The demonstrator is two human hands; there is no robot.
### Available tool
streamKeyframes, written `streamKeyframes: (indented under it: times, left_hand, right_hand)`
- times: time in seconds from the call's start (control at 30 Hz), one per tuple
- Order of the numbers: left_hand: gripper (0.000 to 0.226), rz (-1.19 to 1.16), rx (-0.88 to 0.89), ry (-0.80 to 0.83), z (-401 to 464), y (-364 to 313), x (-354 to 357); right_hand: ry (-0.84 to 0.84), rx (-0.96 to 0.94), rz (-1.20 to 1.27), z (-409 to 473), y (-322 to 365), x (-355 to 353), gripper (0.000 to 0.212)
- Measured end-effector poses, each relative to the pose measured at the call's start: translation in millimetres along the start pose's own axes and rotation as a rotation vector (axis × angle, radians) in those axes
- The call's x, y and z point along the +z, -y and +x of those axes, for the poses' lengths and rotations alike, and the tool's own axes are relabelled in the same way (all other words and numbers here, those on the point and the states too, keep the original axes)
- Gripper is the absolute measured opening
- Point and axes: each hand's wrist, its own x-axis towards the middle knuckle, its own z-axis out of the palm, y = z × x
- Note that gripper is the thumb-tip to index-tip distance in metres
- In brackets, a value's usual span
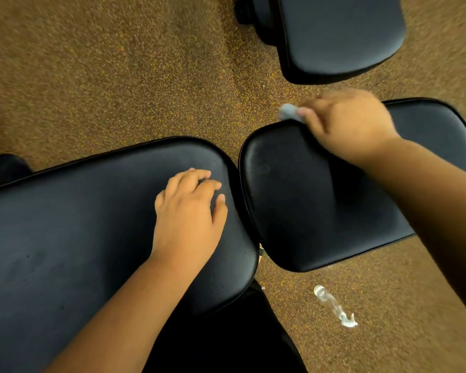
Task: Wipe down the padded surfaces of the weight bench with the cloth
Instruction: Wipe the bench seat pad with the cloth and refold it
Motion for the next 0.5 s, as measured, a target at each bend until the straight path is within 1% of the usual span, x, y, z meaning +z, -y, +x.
streamKeyframes:
  times: [0.07, 0.1, 0.17, 0.23, 0.33, 0.4, 0.43, 0.5]
  left_hand:
    - [0.02, 0.003, -0.006, -0.006, 1, 2, 0]
    - [0.02, 0.003, -0.01, -0.008, 1, 1, 0]
    - [0.019, -0.005, -0.007, -0.009, 3, -5, 1]
    - [0.016, -0.03, 0.017, -0.014, 5, -16, 2]
    - [0.014, -0.069, 0.072, -0.004, 9, -31, 0]
    - [0.017, -0.095, 0.094, 0.034, 13, -37, 0]
    - [0.02, -0.121, 0.078, 0.058, 16, -39, 0]
    - [0.03, -0.215, -0.006, 0.089, 24, -42, 3]
  right_hand:
    - [-0.031, 0.126, -0.103, -1, -3, -4, 0.056]
    - [-0.007, 0.177, -0.147, 4, 5, -5, 0.053]
    - [0.111, 0.227, -0.179, 20, 29, 0, 0.048]
    - [0.211, 0.199, -0.14, 38, 57, 11, 0.043]
    - [0.262, 0.057, -0.064, 51, 83, 21, 0.042]
    - [0.214, -0.016, -0.026, 43, 73, 21, 0.047]
    - [0.151, -0.039, -0.019, 35, 62, 19, 0.052]
    - [0.016, -0.006, -0.053, 15, 29, 11, 0.059]
